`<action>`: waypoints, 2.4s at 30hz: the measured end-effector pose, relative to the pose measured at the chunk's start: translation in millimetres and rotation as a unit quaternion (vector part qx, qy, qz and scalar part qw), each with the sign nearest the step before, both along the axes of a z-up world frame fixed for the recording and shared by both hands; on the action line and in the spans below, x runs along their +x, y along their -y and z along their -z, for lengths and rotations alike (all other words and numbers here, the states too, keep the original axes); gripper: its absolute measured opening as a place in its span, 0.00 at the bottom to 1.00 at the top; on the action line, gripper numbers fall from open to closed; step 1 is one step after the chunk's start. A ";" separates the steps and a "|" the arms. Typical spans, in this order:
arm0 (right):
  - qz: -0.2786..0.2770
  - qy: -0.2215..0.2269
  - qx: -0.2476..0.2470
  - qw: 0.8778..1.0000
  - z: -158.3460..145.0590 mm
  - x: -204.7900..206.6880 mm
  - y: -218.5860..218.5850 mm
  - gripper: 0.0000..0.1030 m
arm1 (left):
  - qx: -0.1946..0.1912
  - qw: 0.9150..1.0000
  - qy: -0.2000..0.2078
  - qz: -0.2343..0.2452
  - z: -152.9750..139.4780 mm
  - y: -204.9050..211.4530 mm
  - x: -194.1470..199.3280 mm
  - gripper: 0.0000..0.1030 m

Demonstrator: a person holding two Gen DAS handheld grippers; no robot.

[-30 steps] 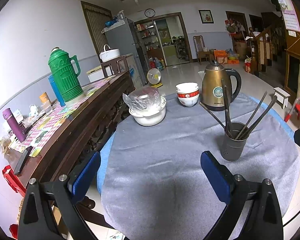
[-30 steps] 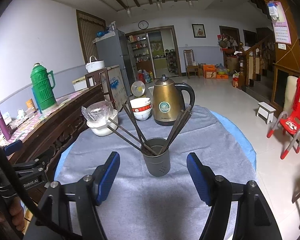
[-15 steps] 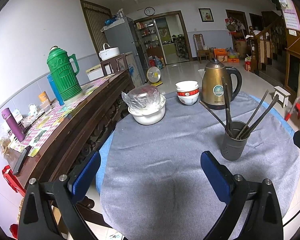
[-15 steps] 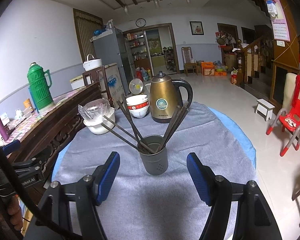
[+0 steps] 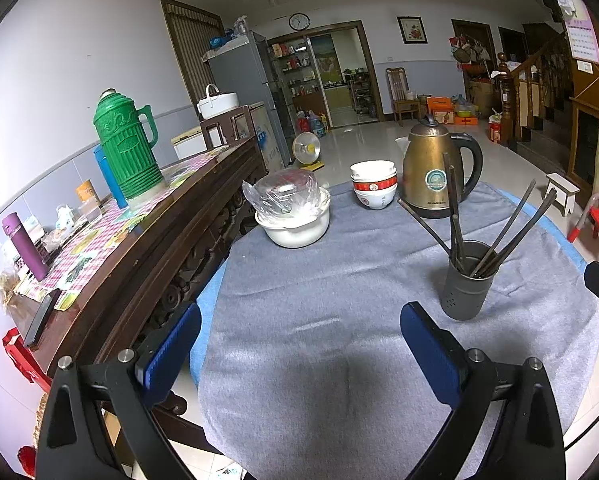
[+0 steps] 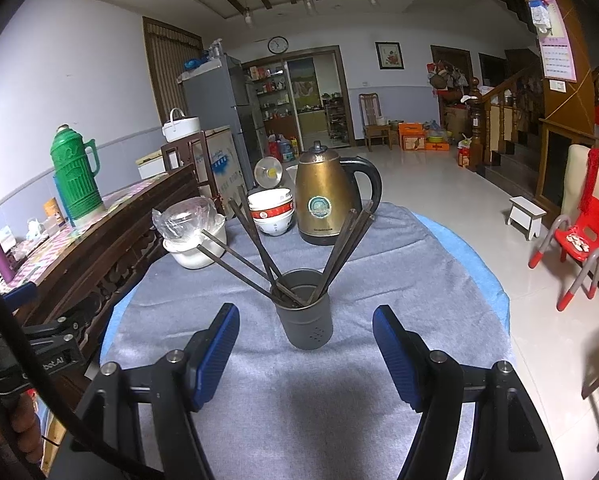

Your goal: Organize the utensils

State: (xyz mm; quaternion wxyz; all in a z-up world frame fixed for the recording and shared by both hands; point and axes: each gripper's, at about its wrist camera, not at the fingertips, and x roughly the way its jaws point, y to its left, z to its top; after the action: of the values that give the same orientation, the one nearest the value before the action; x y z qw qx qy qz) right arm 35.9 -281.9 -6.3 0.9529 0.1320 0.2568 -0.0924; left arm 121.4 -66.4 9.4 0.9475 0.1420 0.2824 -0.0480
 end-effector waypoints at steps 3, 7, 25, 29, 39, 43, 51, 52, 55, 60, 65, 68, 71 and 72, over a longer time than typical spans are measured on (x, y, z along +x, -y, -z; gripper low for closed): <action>0.001 0.000 0.002 1.000 0.3 -1.0 0.9 0.71 | -0.001 1.000 -0.001 -0.001 0.2 -0.5 -0.2 0.97; 0.003 0.000 0.004 1.000 0.8 -2.4 2.3 0.71 | -0.001 1.000 0.000 -0.001 0.9 -0.8 -0.9 0.97; 0.003 0.003 0.002 1.000 -1.2 -4.7 2.9 0.71 | -0.002 1.000 0.003 -0.003 -0.1 -0.4 -4.4 0.97; 0.003 0.004 0.002 1.000 -1.4 -4.8 3.0 0.71 | -0.002 1.000 0.004 -0.004 -1.6 0.0 -6.1 0.97; 0.003 0.003 0.002 1.000 -1.2 -4.6 3.3 0.71 | -0.004 1.000 0.004 -0.004 -2.8 0.2 -8.0 0.97; 0.004 0.004 0.001 1.000 -1.1 -4.7 2.8 0.71 | -0.004 1.000 0.005 -0.004 -3.6 0.2 -8.2 0.97; 0.002 0.005 0.000 1.000 -5.4 -6.4 2.8 0.71 | -0.007 1.000 0.005 -0.005 -6.1 -1.4 -7.9 0.97; 0.002 0.005 0.000 1.000 -5.7 -6.5 2.3 0.71 | -0.006 1.000 0.006 -0.006 -6.1 -1.4 -8.0 0.97; 0.002 0.006 -0.001 1.000 -6.3 -6.3 1.9 0.71 | -0.009 1.000 0.005 -0.006 -6.6 -2.3 -7.3 0.97; 0.002 0.007 -0.002 1.000 -8.7 -5.9 1.6 0.71 | -0.007 1.000 0.005 -0.006 -7.3 -2.2 -7.0 0.97; 0.002 0.007 -0.001 1.000 -8.5 -5.8 1.6 0.71 | -0.008 1.000 0.004 -0.006 -8.0 -2.4 -6.2 0.97; 0.003 0.008 -0.002 1.000 -8.2 -5.8 1.1 0.71 | -0.008 1.000 0.005 -0.006 -8.0 -2.3 -6.4 0.97; 0.002 0.007 -0.001 1.000 -8.4 -5.8 1.5 0.71 | -0.009 1.000 0.004 -0.005 -7.9 -2.3 -6.2 0.97; 0.002 0.008 -0.001 1.000 -8.1 -5.8 1.2 0.71 | -0.008 1.000 0.005 -0.005 -8.1 -1.9 -6.4 0.97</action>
State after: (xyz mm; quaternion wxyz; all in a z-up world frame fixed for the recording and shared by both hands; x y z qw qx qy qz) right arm 30.0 -283.1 1.7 0.9548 0.1319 0.2492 -0.0940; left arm 114.9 -64.6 17.5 0.9501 0.1332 0.2784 -0.0448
